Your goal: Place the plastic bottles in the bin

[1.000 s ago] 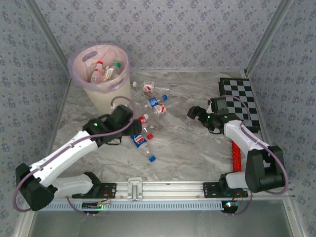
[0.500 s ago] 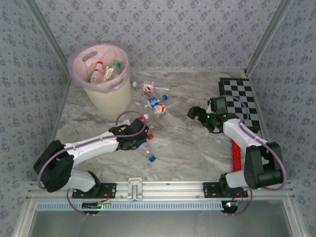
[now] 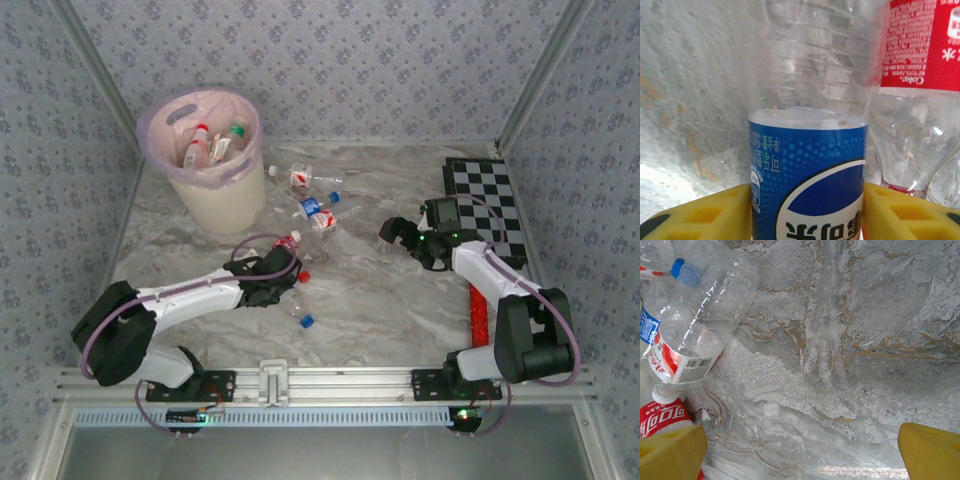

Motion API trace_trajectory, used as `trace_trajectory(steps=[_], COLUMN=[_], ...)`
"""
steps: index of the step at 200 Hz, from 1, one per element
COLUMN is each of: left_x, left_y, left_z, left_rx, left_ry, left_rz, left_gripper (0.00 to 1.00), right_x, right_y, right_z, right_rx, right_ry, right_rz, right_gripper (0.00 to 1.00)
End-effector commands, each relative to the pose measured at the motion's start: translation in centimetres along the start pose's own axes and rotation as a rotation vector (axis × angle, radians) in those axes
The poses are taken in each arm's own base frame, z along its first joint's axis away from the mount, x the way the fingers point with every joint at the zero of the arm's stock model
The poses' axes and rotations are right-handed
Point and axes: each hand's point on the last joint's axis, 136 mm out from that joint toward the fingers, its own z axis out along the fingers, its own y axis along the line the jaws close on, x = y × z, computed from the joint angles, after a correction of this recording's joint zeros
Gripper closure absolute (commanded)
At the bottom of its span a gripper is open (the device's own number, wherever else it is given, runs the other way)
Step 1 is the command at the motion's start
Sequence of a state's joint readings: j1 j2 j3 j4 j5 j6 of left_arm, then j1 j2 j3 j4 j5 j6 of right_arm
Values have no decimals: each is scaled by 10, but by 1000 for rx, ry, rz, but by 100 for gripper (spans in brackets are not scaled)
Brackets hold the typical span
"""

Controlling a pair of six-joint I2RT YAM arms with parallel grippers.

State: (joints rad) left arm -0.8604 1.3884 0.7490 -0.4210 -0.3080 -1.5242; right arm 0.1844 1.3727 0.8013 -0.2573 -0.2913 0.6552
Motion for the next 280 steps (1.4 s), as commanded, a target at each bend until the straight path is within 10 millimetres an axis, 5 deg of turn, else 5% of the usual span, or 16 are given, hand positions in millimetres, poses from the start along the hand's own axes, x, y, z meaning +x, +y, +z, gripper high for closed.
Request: trace_trajectory(steps=[1,36,94,116,177,224,280], left_x=[-14,-46,-98,-136,-242,-324,-407], left_y=[9,-11,-92,-104,-161,-179,-156], left_z=[-17,-66,-181,-214,-290,-292,-238], left_rx=[-27,30,390,430,566,505,273], left_ry=[-61,-162,-309,-388,-598,-678,-693], left_rz=[3,151,501,544,586,609,659], left_gripper=[49,52,84,100,100,100,100], right_x=[1,-1,-1,1,8,12,13], right_y=[1,4,12,15,10,3,-4], right_z=[1,0,7,6,-12,-28,-44], right_rx=[7,5,-10,-12,12,29,37], right_ry=[6,5,16,22,-1,-29,-57], right_rz=[-12,-18,-19,-30,-35,-32,-30], right_gripper=[0,0,0,0,0,0,0])
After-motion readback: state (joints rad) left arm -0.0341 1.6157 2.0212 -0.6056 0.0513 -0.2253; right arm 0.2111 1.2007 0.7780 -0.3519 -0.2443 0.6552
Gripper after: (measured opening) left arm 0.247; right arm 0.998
